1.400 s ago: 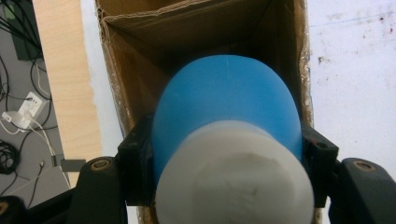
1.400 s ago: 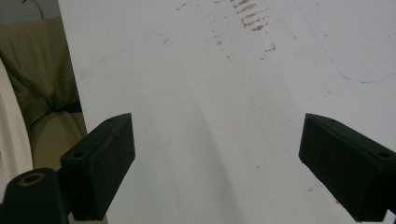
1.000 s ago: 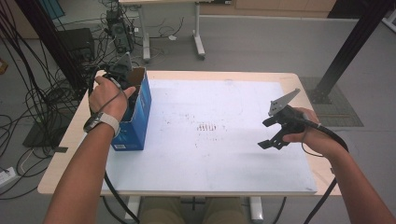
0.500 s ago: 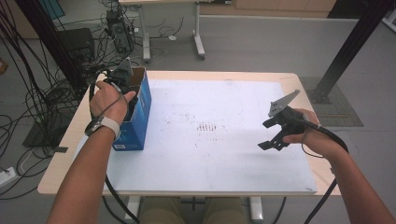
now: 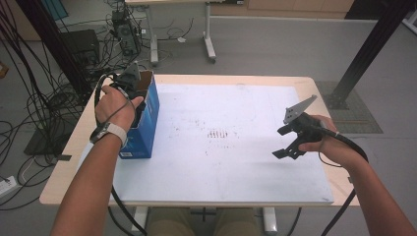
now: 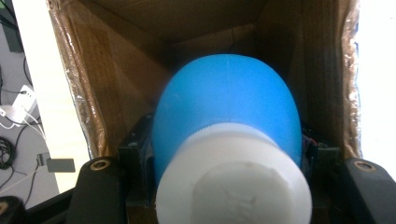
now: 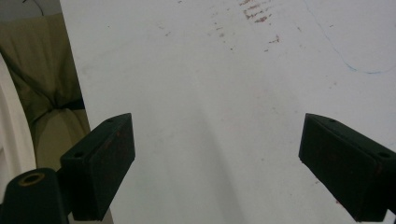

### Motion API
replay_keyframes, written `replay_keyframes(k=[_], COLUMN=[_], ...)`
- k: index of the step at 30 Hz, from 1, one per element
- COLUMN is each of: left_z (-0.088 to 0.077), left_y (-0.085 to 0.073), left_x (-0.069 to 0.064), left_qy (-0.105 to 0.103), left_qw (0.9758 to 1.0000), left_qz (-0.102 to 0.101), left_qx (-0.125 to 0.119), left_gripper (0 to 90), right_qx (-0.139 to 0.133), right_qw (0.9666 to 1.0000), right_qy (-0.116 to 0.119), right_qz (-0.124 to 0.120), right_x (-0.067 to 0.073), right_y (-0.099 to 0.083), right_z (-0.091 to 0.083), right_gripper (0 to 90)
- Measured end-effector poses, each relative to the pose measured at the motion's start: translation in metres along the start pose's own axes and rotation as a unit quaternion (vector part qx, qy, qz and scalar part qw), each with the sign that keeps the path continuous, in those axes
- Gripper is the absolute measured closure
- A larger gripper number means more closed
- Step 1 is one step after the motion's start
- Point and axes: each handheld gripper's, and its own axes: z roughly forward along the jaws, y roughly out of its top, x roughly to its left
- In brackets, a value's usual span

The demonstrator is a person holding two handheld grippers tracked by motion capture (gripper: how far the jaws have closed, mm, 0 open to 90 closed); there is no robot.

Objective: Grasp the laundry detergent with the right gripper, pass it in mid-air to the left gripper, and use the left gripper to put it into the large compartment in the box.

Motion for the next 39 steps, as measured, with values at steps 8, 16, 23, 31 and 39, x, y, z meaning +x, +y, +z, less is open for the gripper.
replay_keyframes(k=[8, 16, 23, 31, 39], left_z=[0.0, -0.0001, 0.0, -0.0002, -0.0002], left_y=[-0.0008, -0.001, -0.0007, -0.0009, -0.001], left_x=[0.001, 0.0019, 0.001, 0.0014, 0.0021], left_qy=[-0.001, -0.003, -0.002, -0.002, -0.003], left_qw=[1.0, 1.0, 1.0, 1.0, 1.0], left_qz=[-0.001, -0.001, -0.001, -0.001, -0.001], left_qx=[-0.002, -0.001, -0.002, -0.001, 0.0], left_gripper=[37.1, 37.1, 37.1, 37.0, 37.0], right_qx=[0.002, 0.004, 0.006, 0.006, 0.006], right_qw=[1.0, 1.0, 1.0, 1.0, 1.0], right_qy=[0.0, 0.001, 0.0, 0.002, 0.001], right_qz=[-0.002, -0.003, -0.002, -0.002, -0.003], right_x=[0.0002, 0.0004, 0.0, 0.0004, 0.0004], right_y=[0.0016, 0.0024, 0.0022, 0.0027, 0.0028], right_z=[0.0001, 0.0013, 0.0024, 0.0031, 0.0022], right_gripper=[10.7, 10.6, 10.6, 10.6, 10.7])
